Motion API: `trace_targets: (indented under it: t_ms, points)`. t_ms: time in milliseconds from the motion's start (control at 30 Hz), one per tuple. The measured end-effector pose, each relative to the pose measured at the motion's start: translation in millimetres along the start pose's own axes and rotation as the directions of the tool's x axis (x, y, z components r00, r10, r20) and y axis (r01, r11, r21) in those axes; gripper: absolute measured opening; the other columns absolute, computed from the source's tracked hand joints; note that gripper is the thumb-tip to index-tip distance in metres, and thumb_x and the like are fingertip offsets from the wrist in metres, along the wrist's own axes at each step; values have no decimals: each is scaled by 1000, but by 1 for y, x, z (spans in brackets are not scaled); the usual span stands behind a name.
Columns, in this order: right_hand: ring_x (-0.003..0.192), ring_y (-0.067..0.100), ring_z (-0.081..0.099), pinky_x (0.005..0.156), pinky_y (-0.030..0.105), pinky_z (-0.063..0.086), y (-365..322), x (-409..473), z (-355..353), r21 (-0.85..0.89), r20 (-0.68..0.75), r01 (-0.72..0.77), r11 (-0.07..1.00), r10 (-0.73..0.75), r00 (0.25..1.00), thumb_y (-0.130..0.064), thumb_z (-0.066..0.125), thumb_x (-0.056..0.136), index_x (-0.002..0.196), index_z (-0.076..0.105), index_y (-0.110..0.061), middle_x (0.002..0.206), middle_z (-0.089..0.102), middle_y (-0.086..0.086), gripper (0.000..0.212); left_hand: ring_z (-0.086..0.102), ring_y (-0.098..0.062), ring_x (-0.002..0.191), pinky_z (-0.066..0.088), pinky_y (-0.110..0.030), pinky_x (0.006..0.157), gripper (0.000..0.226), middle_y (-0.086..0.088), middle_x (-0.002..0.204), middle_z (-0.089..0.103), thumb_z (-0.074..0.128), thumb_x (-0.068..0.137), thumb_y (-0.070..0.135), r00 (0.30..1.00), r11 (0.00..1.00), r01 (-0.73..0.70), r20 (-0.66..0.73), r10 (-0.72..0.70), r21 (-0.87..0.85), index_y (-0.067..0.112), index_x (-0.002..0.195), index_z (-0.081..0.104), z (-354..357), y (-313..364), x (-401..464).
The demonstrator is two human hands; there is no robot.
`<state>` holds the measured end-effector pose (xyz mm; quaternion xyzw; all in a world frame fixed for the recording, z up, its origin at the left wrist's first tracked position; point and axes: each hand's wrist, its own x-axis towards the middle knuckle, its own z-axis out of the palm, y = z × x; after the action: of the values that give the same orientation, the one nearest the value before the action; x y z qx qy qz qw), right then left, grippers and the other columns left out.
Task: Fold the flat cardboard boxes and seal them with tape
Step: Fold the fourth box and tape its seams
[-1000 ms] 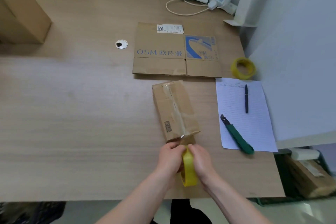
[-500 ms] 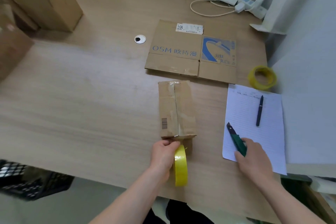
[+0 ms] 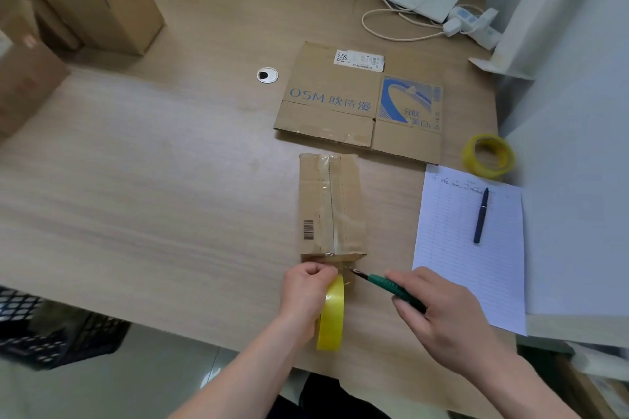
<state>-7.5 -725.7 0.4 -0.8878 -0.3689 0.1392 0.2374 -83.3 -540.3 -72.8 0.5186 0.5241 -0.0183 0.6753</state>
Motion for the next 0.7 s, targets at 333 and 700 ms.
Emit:
trace_targets:
  t_ms: [333,700]
  points:
    - [66,15,58,50,31,42,-1,15,17,-181,53,-2,983,12,999,-26,65,89,116,64,-37,84,57,-13,29,55,-16,67,42,-25,61,22,4,63,64,72,81,17,998,997,-56,7,56,43,18,60,70,2,-3,-5]
    - [76,8,52,58,27,41,58,-6,24,-307,29,-330,893,355,934,-36,52,91,120,53,-46,87,48,-14,31,52,-16,61,40,-26,56,19,-1,62,63,73,78,14,1000,999,-30,-5,30,44,14,59,69,-1,-1,-3]
